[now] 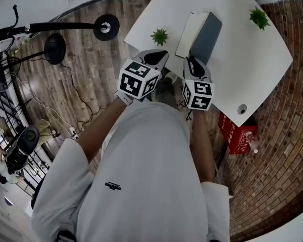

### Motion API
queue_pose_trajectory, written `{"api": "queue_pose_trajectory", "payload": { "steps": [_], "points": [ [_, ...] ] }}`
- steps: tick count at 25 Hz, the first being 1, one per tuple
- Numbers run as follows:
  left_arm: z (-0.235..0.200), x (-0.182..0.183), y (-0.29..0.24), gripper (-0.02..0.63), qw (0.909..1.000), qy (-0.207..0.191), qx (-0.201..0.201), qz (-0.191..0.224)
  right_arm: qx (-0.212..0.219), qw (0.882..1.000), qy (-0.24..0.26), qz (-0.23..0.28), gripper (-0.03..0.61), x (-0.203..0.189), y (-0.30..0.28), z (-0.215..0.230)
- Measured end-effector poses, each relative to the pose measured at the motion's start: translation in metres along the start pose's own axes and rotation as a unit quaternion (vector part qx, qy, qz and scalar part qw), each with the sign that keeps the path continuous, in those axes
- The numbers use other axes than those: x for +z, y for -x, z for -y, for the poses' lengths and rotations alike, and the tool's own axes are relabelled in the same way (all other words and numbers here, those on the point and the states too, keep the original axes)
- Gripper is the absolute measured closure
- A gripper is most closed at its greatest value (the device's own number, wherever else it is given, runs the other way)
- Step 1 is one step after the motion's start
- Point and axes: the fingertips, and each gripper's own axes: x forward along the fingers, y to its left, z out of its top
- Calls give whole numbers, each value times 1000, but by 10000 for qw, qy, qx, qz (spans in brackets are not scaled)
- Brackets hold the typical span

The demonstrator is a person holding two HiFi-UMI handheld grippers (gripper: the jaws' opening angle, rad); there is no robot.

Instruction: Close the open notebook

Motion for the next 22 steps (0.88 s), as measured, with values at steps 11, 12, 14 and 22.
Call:
{"api": "queue_pose_trajectory", "payload": {
  "steps": [11, 12, 14, 22],
  "points": [
    [-11, 0, 4, 611, 9999, 88, 44, 37, 680, 9938, -264, -834, 439, -38, -22, -24],
    [-11, 0, 4, 611, 9999, 90, 43, 37, 678, 9937, -237, -857, 439, -41, -22, -25],
    [-10, -2, 3, 611, 10000, 83, 39, 29, 675, 9937, -233, -862, 439, -45, -19, -27],
    [10, -7, 1, 611, 10000, -8, -55, 5, 717, 9949, -179, -684, 439, -45, 3, -30]
  ]
}}
